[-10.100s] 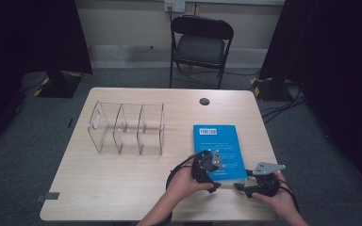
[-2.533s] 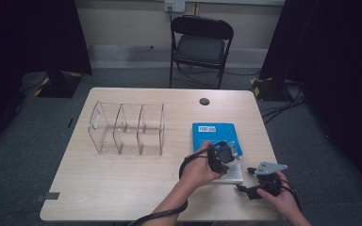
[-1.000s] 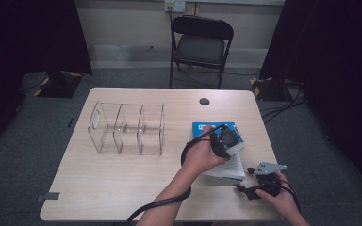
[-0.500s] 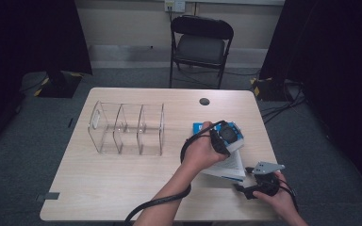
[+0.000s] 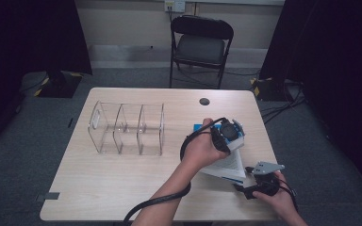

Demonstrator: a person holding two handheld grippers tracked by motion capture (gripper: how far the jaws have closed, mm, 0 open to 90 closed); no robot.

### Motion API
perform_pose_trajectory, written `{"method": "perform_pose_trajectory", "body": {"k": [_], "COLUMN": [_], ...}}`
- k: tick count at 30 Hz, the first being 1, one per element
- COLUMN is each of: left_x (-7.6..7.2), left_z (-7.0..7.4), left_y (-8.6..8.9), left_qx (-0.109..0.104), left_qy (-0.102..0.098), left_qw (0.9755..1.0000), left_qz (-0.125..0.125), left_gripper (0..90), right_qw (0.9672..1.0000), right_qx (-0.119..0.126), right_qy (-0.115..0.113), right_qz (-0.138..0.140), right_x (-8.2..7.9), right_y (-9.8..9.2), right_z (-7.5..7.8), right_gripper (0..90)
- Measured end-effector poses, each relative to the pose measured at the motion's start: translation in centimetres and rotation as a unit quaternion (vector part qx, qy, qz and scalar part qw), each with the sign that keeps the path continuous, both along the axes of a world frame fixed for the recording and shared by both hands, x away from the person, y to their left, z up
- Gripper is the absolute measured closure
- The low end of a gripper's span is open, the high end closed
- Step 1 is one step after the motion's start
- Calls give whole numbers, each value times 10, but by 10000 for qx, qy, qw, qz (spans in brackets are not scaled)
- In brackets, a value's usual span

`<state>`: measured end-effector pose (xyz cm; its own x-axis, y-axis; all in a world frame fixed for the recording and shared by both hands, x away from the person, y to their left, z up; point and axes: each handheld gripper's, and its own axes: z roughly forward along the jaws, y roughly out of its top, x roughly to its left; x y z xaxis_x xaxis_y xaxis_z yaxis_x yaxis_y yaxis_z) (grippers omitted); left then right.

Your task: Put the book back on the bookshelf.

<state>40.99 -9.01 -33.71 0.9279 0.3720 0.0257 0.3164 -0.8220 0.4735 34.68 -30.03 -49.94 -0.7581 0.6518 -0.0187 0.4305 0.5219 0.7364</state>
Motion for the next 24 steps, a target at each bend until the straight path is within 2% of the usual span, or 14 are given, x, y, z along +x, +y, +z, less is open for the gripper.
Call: {"method": "perform_pose_trajectory", "body": {"k": [5, 8, 13, 15, 16, 19, 21, 22, 24], "left_x": [-2, -3, -6, -8, -9, -9, -12, -10, -11], "left_z": [0, 1, 2, 2, 2, 1, -1, -1, -1], "left_y": [0, 0, -1, -2, -2, -2, -2, -1, 0], "left_qx": [-33, 64, 40, 46, 38, 43, -18, 50, 15], "left_qy": [46, 12, 31, 71, 61, 53, 114, 54, 62], "left_qw": [10000, 10000, 10000, 10000, 10000, 10000, 9999, 9999, 10000], "left_qz": [67, -8, -7, 1, -35, -65, 24, -79, -71], "left_gripper": [738, 738, 738, 738, 737, 736, 736, 736, 735], "right_qw": [10000, 10000, 10000, 9999, 9997, 9996, 9993, 9991, 9987], "right_qx": [-6, 76, 68, 17, 71, 152, 231, 257, 303], "right_qy": [-55, -62, -49, -158, -233, -246, -287, -325, -417], "right_qz": [17, -14, -18, -12, -16, -2, -5, -8, 14], "right_x": [1, 2, 2, 2, 3, 4, 4, 4, 4], "right_y": [0, -2, -2, -1, -1, -2, -3, -4, -4], "right_z": [0, 0, 0, 0, 1, 2, 2, 2, 4], "right_gripper": [133, 132, 137, 139, 134, 130, 128, 129, 128]}}
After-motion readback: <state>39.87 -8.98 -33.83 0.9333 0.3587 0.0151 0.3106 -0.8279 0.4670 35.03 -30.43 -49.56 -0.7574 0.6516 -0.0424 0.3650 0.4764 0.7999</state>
